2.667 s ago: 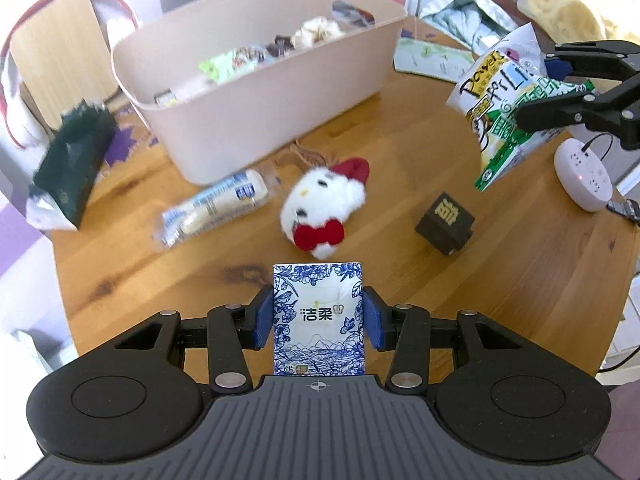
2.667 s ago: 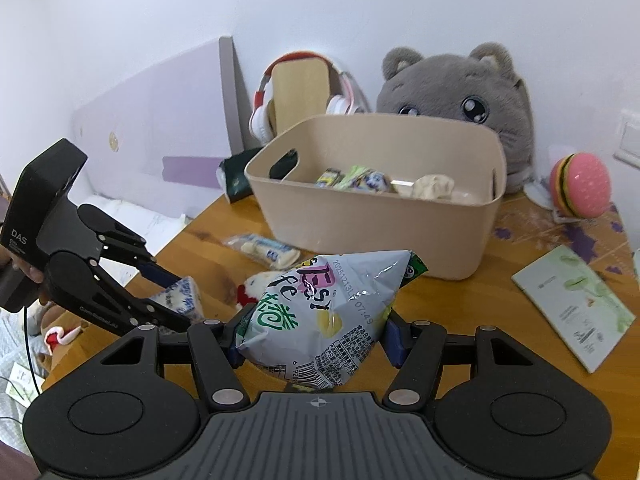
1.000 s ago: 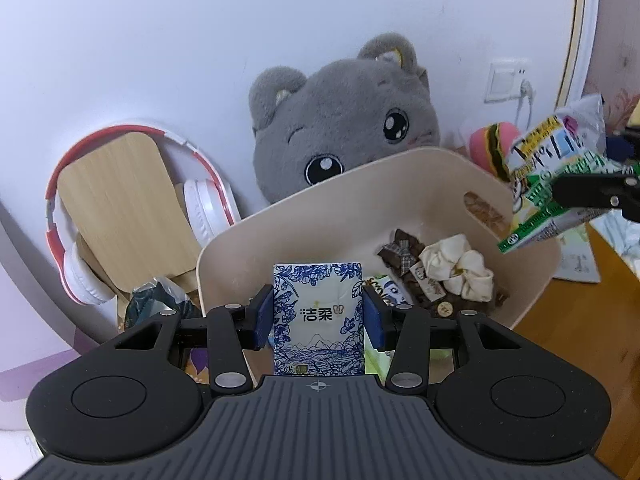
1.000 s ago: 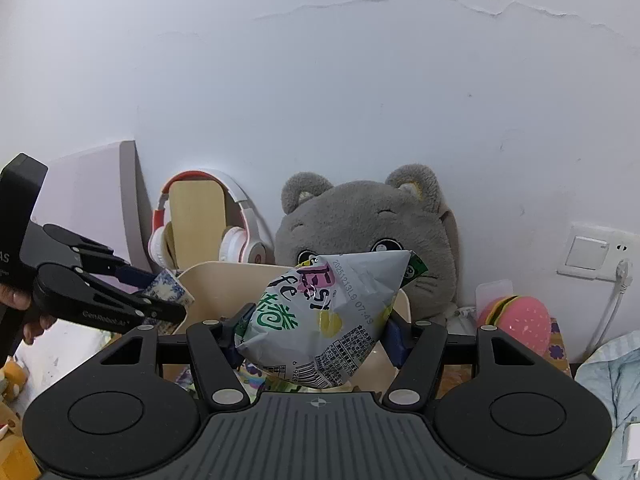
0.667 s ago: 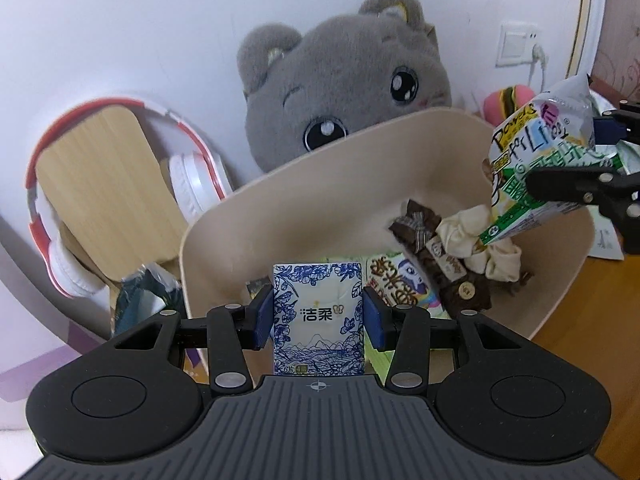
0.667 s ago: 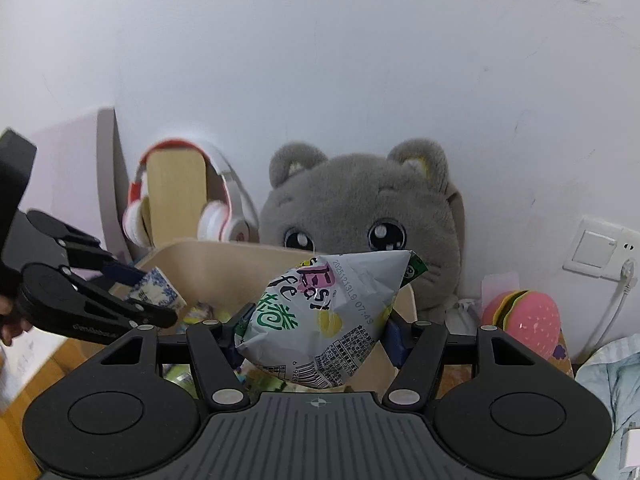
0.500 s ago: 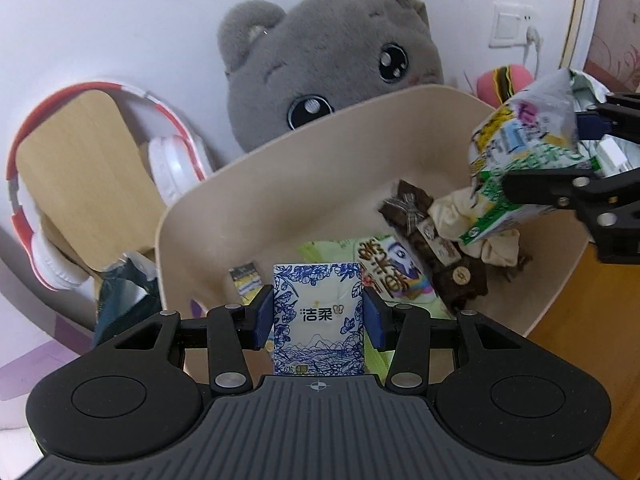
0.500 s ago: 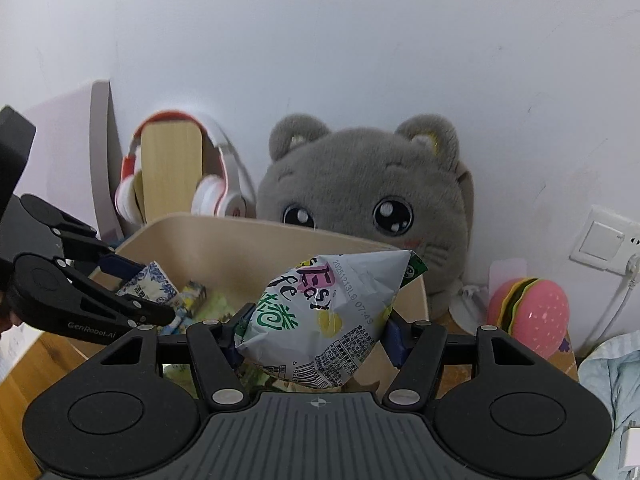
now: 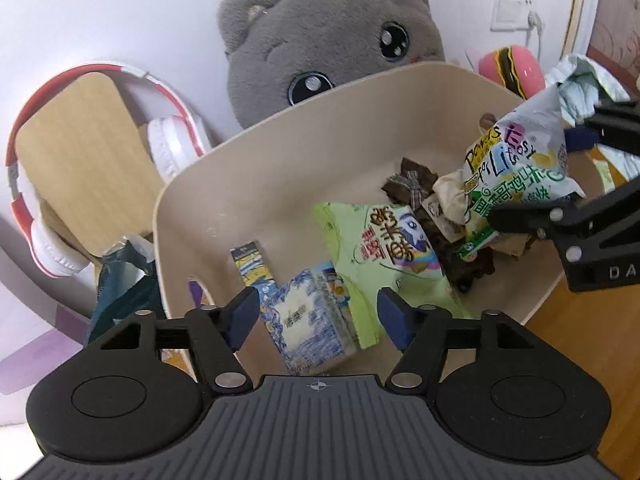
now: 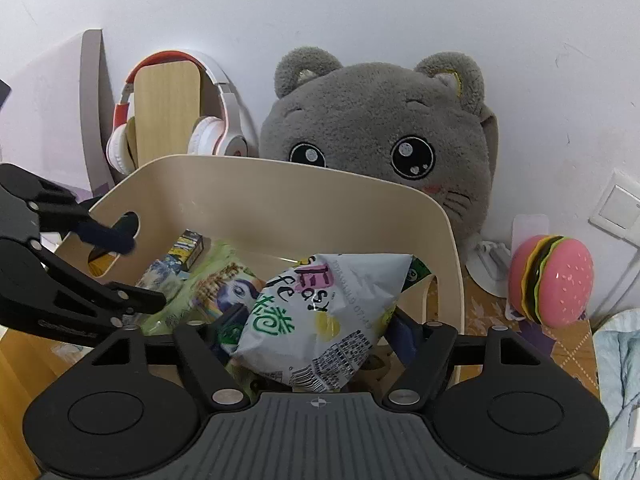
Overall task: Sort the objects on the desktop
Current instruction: 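Open both tools to drop the chip bag and tissue pack into the basket, then move both tools back toward the Hello Kitty plush and dark box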
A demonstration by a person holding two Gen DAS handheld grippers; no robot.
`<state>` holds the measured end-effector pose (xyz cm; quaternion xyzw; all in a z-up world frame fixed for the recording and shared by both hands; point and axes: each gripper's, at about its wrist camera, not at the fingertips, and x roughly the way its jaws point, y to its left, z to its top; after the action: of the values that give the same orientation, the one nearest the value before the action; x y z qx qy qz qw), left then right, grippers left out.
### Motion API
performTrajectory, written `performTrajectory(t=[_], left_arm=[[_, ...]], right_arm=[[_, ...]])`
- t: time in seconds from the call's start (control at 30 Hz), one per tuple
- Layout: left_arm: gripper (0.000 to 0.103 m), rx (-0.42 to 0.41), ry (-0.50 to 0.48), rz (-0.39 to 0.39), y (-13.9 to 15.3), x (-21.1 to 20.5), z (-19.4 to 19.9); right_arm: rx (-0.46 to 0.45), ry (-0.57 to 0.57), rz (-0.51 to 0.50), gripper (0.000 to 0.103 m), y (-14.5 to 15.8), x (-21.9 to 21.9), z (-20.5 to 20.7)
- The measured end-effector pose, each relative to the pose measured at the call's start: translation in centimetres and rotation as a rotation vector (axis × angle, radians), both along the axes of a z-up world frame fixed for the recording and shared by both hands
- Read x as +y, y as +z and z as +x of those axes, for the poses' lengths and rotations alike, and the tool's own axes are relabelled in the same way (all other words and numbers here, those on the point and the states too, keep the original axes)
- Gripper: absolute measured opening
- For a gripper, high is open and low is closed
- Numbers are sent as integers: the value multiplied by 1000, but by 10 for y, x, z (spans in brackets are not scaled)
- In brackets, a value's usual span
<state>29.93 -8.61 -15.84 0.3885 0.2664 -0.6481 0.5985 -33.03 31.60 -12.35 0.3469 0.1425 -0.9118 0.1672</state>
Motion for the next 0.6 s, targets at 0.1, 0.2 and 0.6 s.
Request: performTrajectory(t=[0.1,0.2,0.6], left_arm=[[72,10,11,-17,7,5,6],[74,10,17,-39,14,12,11],[77,74,-1,-74,30,62,18]], right_arm=[[-11,1,8,81,1,0,1],[-1,-7,10,89,4,2,5],[97,-7,-7,103,21,19,41]])
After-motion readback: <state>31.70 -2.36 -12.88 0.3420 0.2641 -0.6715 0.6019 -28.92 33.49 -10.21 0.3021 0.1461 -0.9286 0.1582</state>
